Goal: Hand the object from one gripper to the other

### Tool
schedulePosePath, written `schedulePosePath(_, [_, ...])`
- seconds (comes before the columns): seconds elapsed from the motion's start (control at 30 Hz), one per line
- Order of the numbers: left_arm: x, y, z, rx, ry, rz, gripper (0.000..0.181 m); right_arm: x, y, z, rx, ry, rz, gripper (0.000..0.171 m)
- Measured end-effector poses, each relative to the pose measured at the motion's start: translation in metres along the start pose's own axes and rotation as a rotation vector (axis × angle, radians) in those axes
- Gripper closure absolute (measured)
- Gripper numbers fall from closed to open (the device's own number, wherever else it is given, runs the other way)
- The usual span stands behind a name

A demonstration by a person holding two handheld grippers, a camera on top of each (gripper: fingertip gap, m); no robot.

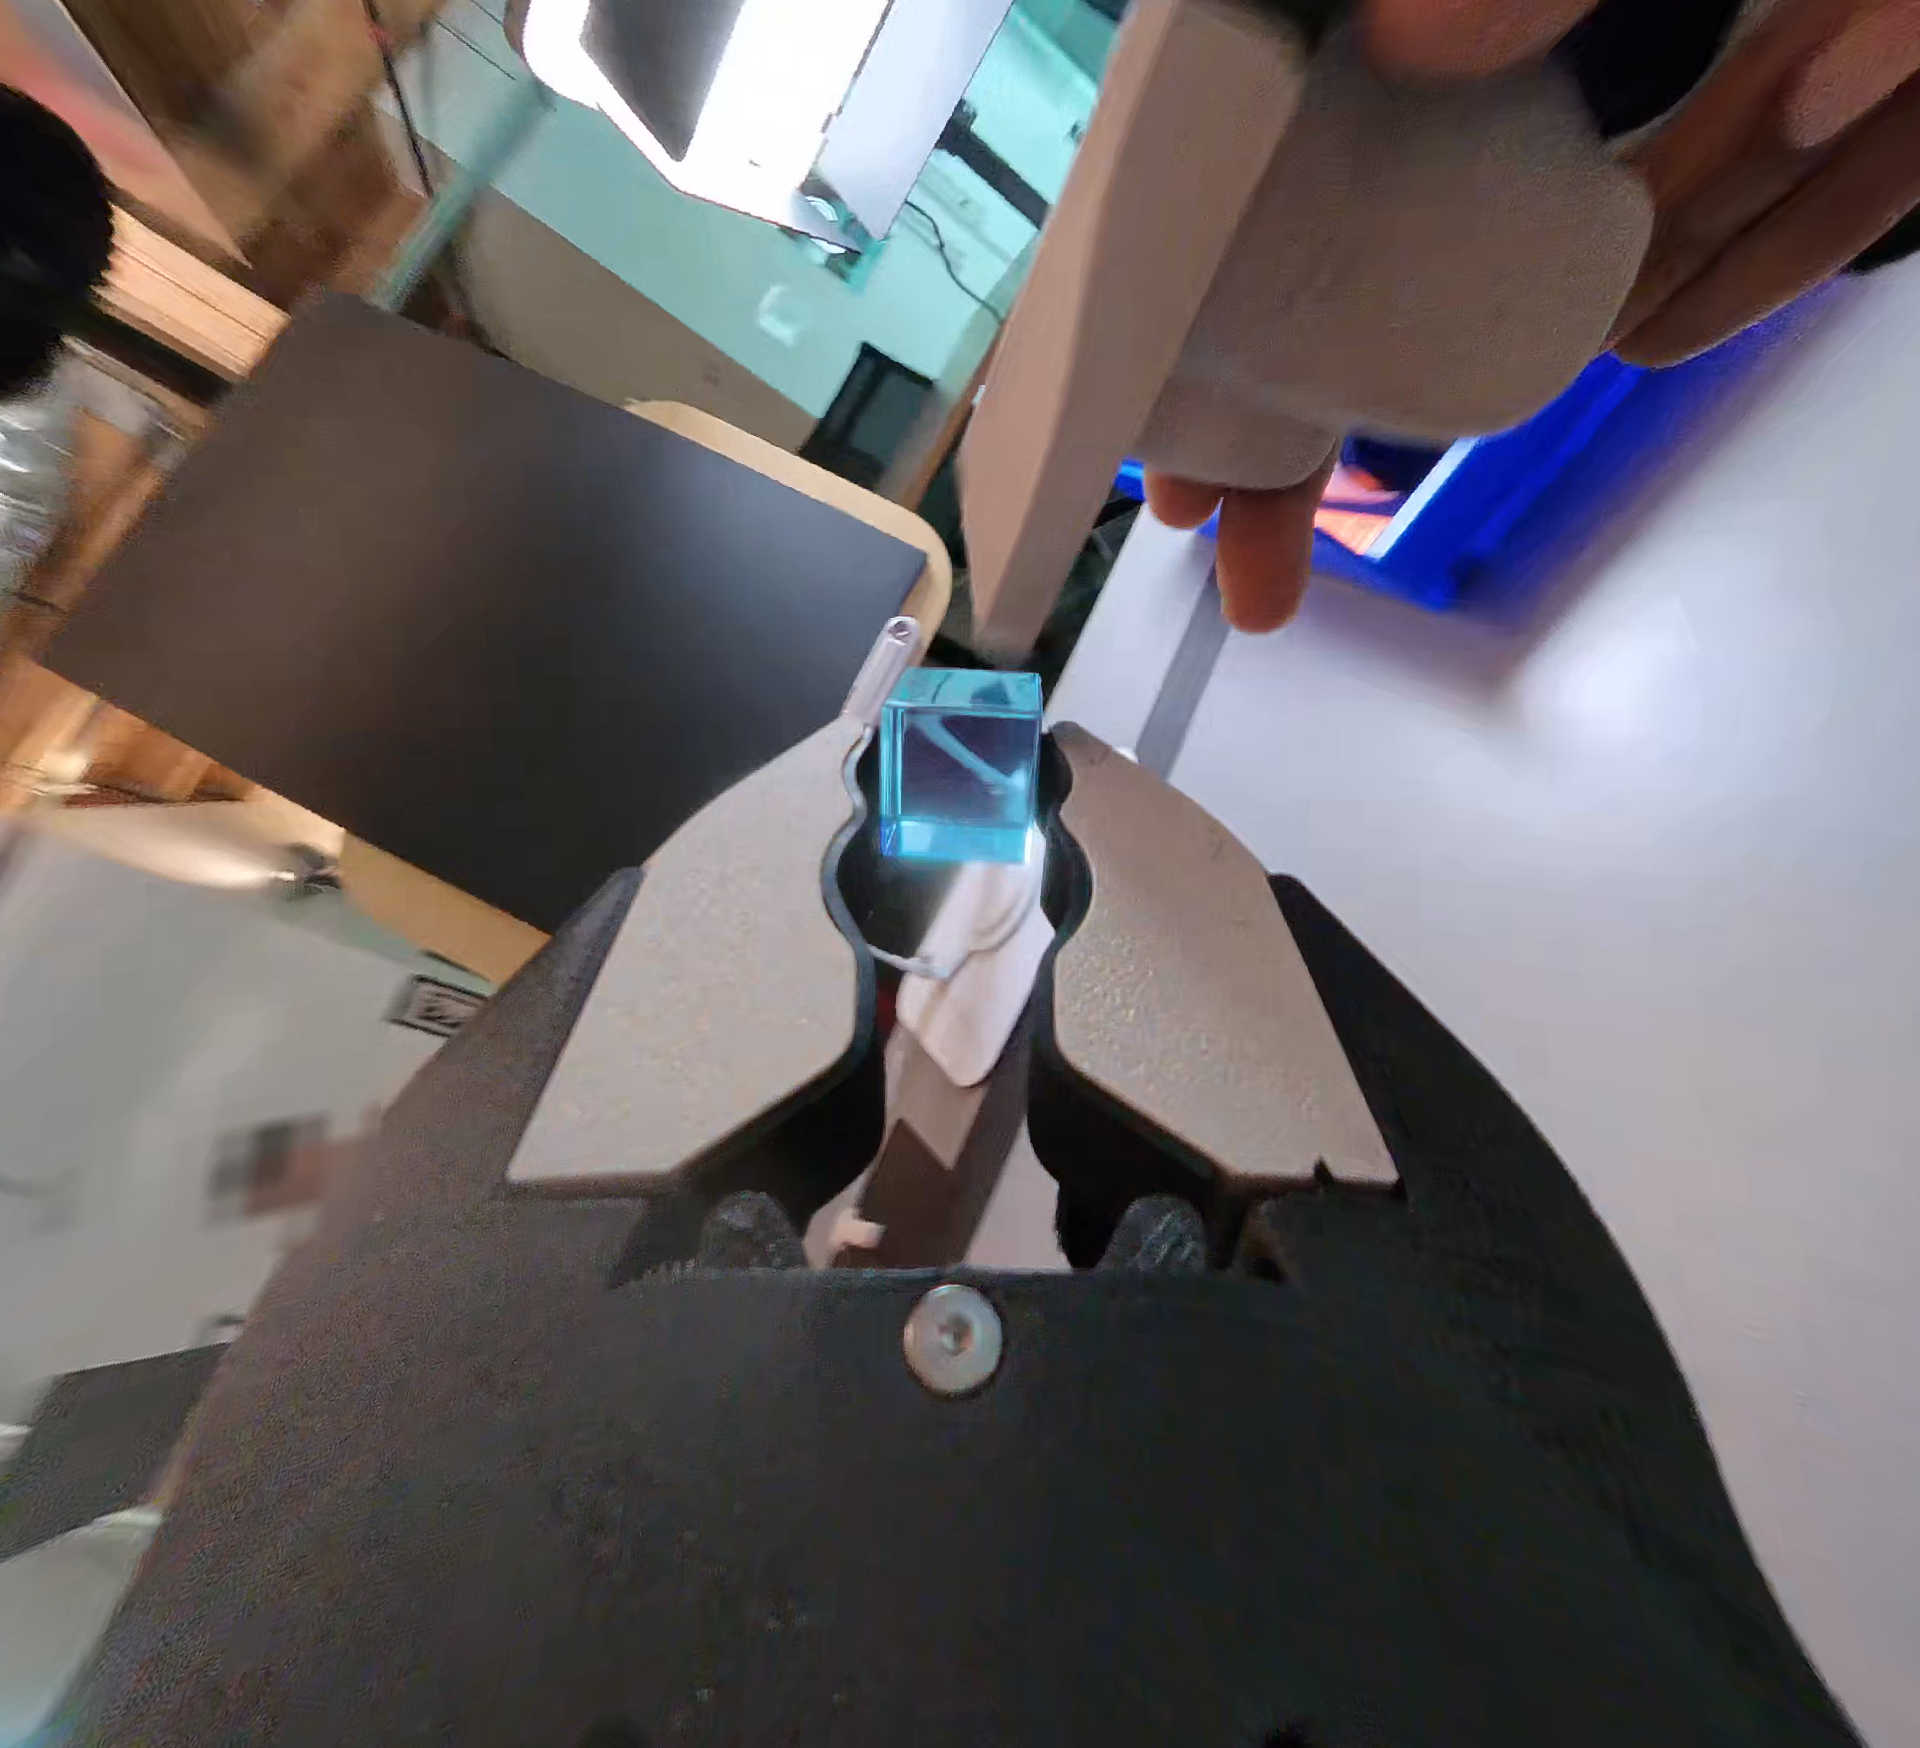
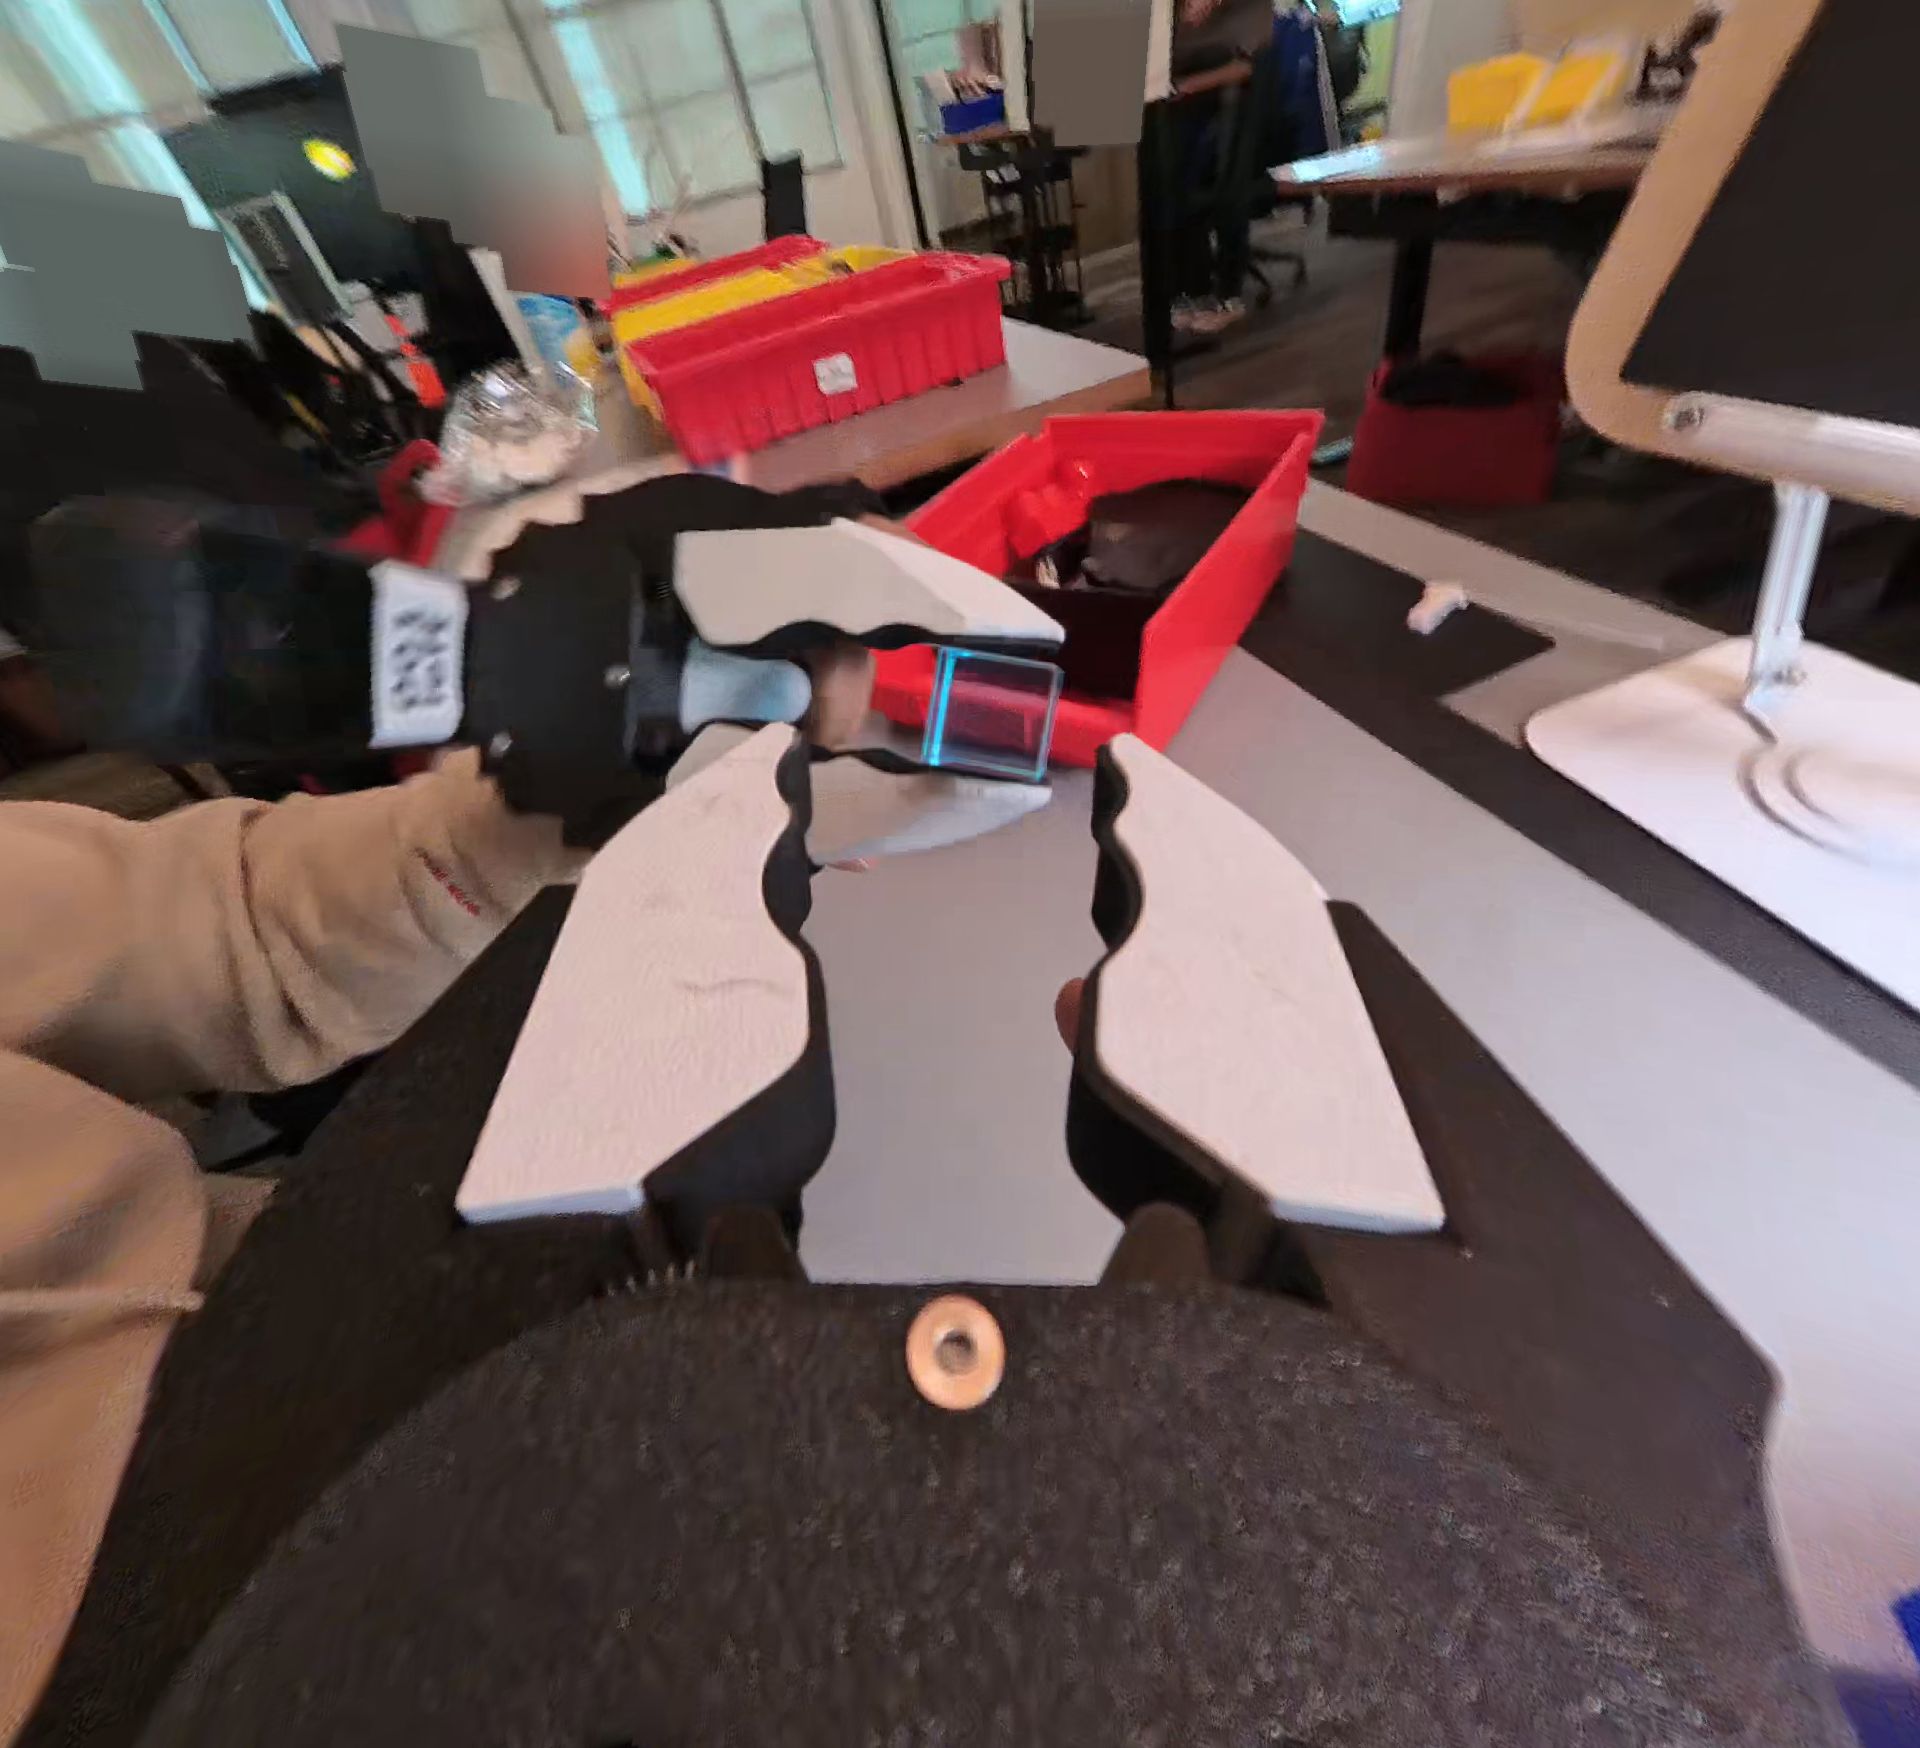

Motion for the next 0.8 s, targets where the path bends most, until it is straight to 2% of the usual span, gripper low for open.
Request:
schedulePosePath(0.07, [-0.007, 0.011, 0.0, -0.109, -0.034, 0.047, 0.153, -0.012, 0.002, -0.015, 0.046, -0.084, -0.076, 0.115])
schedulePosePath(0.1, [-0.01, 0.015, 0.0, -0.164, -0.048, 0.067, 0.153, -0.017, 0.005, -0.021, 0.073, -0.107, -0.12, 0.118])
schedulePosePath(0.17, [-0.012, 0.02, -0.001, -0.247, -0.069, 0.089, 0.154, -0.02, 0.011, -0.026, 0.127, -0.109, -0.197, 0.145])
schedulePosePath(0.23, [-0.012, 0.022, -0.001, -0.198, -0.027, 0.041, 0.153, -0.019, 0.014, -0.027, 0.194, -0.117, -0.186, 0.145])
schedulePosePath(0.33, [-0.007, 0.023, 0.004, 0.039, 0.093, -0.149, 0.14, -0.007, 0.017, -0.019, 0.343, -0.046, -0.14, 0.145])
schedulePosePath(0.47, [0.005, 0.02, 0.013, 0.589, 0.322, -0.502, 0.133, 0.024, 0.005, -0.002, 0.631, 0.178, -0.037, 0.144])
schedulePosePath(0.63, [0.017, 0.021, 0.029, 1.072, 0.514, -0.897, 0.134, 0.033, -0.016, -0.008, 0.92, 0.158, 0.011, 0.145])
schedulePosePath(0.7, [0.018, 0.024, 0.031, 1.2, 0.512, -1.017, 0.138, 0.028, -0.025, -0.014, 1.015, 0.131, 0.014, 0.145])
schedulePosePath(0.8, [0.022, 0.031, 0.034, 1.248, 0.509, -1.135, 0.147, 0.02, -0.033, -0.019, 1.094, 0.119, 0.004, 0.145])
Point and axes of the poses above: each gripper's, where its closed fingertips meet, x back along the fingers, z out of its top, y = z × x across the jaws, the point moved 3 cm from there along x, back along the fingers, and after that the axes turned 8 degrees about -z, right-handed, at the moved point
